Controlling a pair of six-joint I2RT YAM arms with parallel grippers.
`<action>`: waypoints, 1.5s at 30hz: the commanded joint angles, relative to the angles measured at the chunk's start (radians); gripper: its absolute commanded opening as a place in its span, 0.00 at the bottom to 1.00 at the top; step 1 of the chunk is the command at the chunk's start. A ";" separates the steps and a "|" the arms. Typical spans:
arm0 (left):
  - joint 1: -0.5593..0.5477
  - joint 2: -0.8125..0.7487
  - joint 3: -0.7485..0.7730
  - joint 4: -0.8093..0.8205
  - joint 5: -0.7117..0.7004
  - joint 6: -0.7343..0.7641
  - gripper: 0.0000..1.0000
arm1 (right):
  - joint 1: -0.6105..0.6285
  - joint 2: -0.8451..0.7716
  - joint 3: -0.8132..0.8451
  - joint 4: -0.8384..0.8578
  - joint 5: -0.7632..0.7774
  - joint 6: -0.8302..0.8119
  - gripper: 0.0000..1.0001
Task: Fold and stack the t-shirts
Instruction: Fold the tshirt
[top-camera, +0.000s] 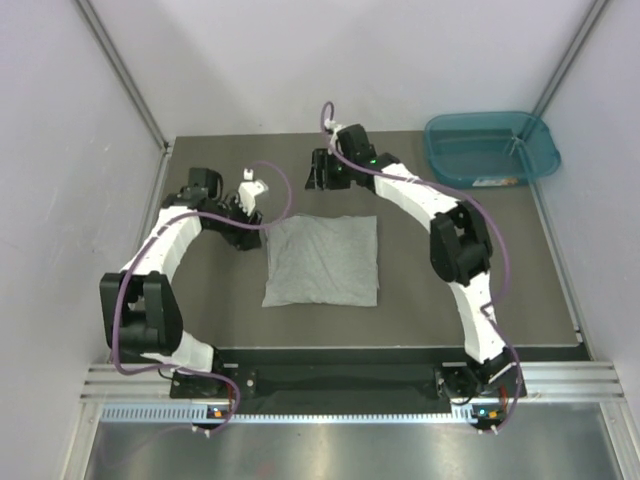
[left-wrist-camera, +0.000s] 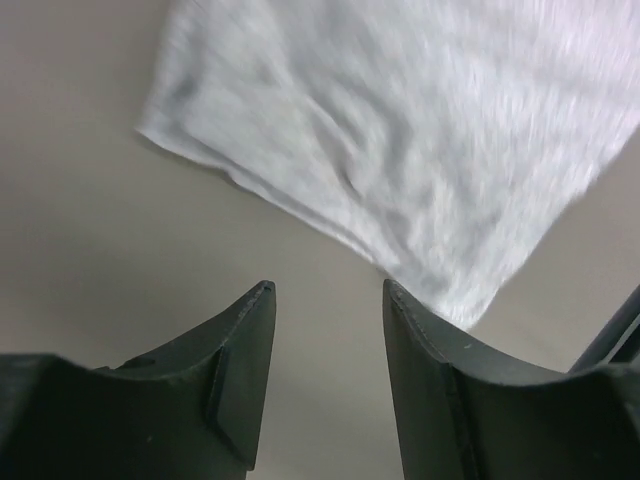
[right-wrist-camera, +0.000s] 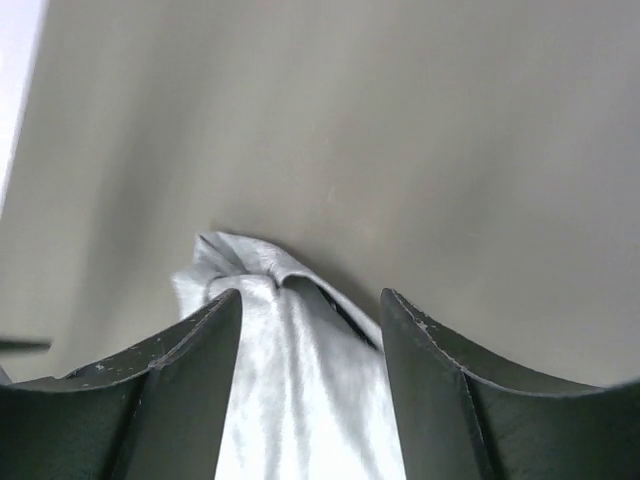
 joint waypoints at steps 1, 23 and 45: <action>0.014 0.059 0.066 0.010 0.110 -0.130 0.52 | -0.043 -0.246 -0.069 0.014 0.163 0.012 0.58; -0.018 0.335 0.040 0.578 0.066 -0.496 0.46 | -0.215 -0.362 -0.726 0.273 0.043 0.098 0.38; -0.004 0.324 0.072 0.604 -0.210 -0.516 0.00 | -0.266 -0.316 -0.665 0.315 0.091 0.114 0.00</action>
